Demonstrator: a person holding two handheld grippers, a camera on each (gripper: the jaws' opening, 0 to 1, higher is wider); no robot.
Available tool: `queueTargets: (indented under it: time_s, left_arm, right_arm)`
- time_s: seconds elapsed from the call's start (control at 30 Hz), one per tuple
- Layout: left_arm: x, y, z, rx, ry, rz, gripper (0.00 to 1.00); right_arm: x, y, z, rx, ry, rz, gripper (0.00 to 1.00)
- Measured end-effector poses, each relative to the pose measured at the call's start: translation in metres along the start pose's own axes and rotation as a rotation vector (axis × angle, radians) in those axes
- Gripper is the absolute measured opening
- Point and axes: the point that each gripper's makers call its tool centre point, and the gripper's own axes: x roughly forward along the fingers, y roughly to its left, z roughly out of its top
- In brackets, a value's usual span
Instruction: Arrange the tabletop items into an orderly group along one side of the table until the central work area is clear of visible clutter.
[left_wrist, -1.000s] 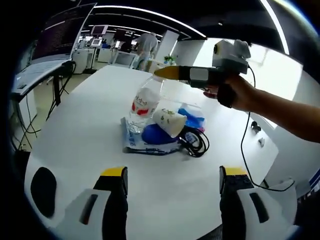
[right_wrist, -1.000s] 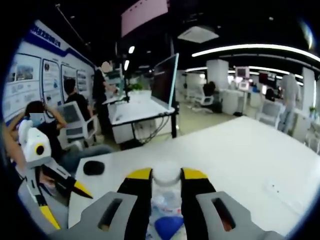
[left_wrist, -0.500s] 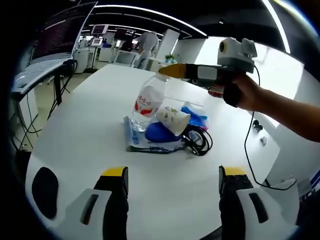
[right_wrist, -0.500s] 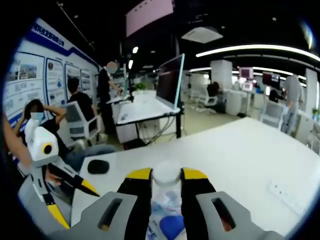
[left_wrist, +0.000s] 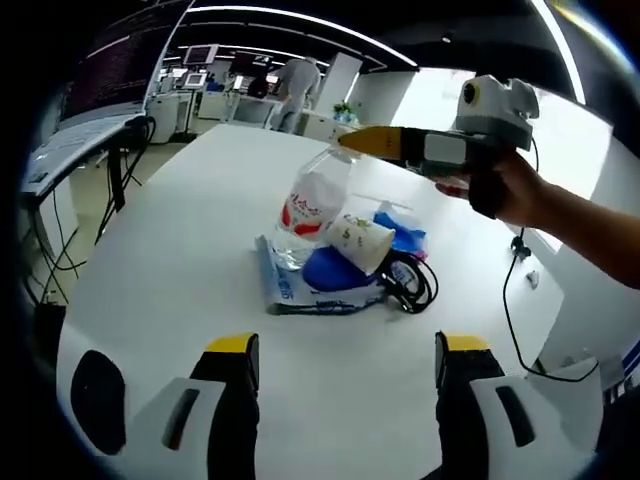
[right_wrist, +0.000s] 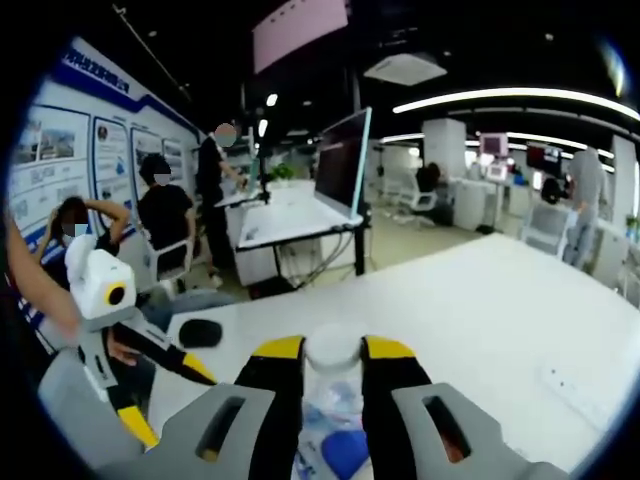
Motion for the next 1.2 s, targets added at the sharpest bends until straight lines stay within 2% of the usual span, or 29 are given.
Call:
queueTargets:
  time_s: [0.37, 0.43, 0.6, 0.7, 0.8, 0.9, 1.07, 1.13, 1.2]
  left_arm:
    - [0.038, 0.029, 0.035, 0.162, 0.021, 0.001, 0.68]
    - [0.046, 0.032, 0.042, 0.194, 0.023, -0.015, 0.68]
    - [0.062, 0.039, 0.056, 0.34, 0.053, -0.057, 0.68]
    - [0.07, 0.033, 0.069, 0.408, 0.048, -0.122, 0.68]
    - [0.078, 0.035, 0.073, 0.522, 0.09, -0.147, 0.68]
    - [0.085, 0.039, 0.073, 0.569, 0.128, -0.171, 0.67]
    - [0.093, 0.036, 0.085, 0.637, 0.111, -0.225, 0.64]
    - [0.097, 0.036, 0.084, 0.714, 0.137, -0.252, 0.63]
    - [0.101, 0.038, 0.078, 0.799, 0.189, -0.269, 0.63]
  right_arm:
    - [0.001, -0.002, -0.001, -0.002, 0.011, 0.012, 0.17]
    - [0.001, -0.002, -0.001, 0.0, 0.01, 0.015, 0.17]
    - [0.002, -0.002, -0.001, -0.001, 0.011, 0.027, 0.17]
    - [0.004, -0.001, -0.001, -0.019, 0.019, 0.041, 0.17]
    - [0.005, -0.001, 0.0, -0.032, 0.026, 0.052, 0.17]
    - [0.005, -0.004, 0.0, -0.019, 0.029, 0.056, 0.18]
    - [0.004, -0.003, -0.001, -0.04, 0.044, 0.078, 0.18]
    - [0.005, -0.003, -0.001, -0.048, 0.051, 0.086, 0.18]
    - [0.005, -0.004, -0.001, -0.038, 0.053, 0.091, 0.18]
